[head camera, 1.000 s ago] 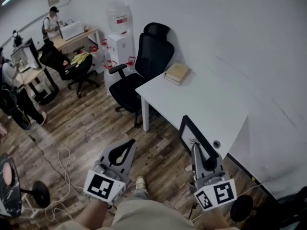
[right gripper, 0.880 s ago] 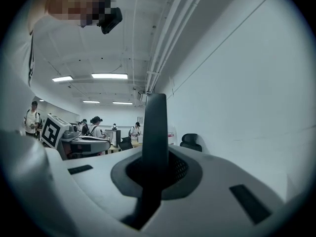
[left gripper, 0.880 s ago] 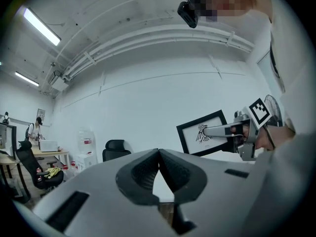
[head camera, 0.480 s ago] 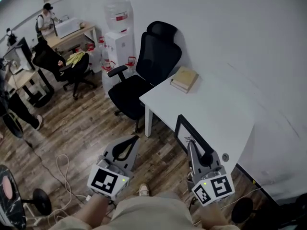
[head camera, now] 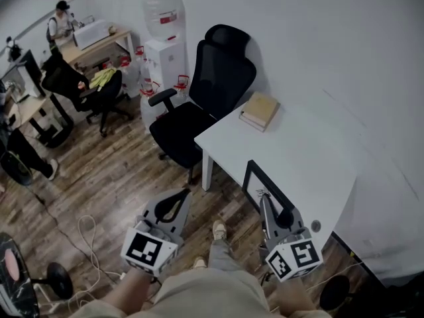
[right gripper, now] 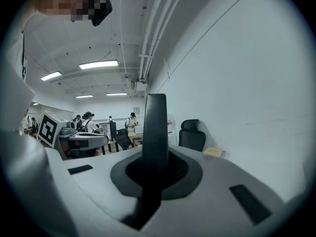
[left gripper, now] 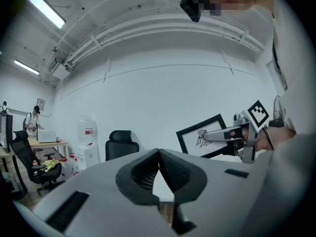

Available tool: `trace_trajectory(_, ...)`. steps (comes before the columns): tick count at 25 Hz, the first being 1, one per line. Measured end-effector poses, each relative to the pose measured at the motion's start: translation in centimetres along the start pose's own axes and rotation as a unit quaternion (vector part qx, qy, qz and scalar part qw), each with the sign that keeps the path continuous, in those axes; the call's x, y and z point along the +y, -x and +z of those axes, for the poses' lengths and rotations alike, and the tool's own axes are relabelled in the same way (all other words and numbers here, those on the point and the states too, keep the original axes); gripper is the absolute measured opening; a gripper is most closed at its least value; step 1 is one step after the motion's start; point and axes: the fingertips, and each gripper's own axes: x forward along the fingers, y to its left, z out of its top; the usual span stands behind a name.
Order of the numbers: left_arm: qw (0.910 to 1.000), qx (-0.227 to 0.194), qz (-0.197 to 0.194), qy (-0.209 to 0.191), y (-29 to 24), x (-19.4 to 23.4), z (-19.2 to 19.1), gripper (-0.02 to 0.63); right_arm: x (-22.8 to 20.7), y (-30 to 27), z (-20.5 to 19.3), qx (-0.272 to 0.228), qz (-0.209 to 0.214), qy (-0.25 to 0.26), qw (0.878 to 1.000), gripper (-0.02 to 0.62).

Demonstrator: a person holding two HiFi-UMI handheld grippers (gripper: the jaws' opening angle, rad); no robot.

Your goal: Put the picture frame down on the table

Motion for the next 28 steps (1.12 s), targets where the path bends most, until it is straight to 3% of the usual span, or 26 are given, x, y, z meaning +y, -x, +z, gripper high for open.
trace_trajectory(14,0.9994,0.034,0.006,0.001,-13.2,4.8,-0.7,0.021,-10.0,-11.6,-1.8,0.048,0.015,-0.045,0.998,0.032)
trace_trajectory(22,0.9961,0.084,0.027,0.004,-21.3,7.8,-3.5,0.021,-15.6,-18.6,-4.8,0.096,0.039,-0.059,0.993,0.032)
trace_trajectory(28,0.9912,0.127,0.033,0.015,-25.1,9.1,-6.8,0.021,-18.0,-22.8,-8.7,0.147,0.077,-0.154,0.974,0.032)
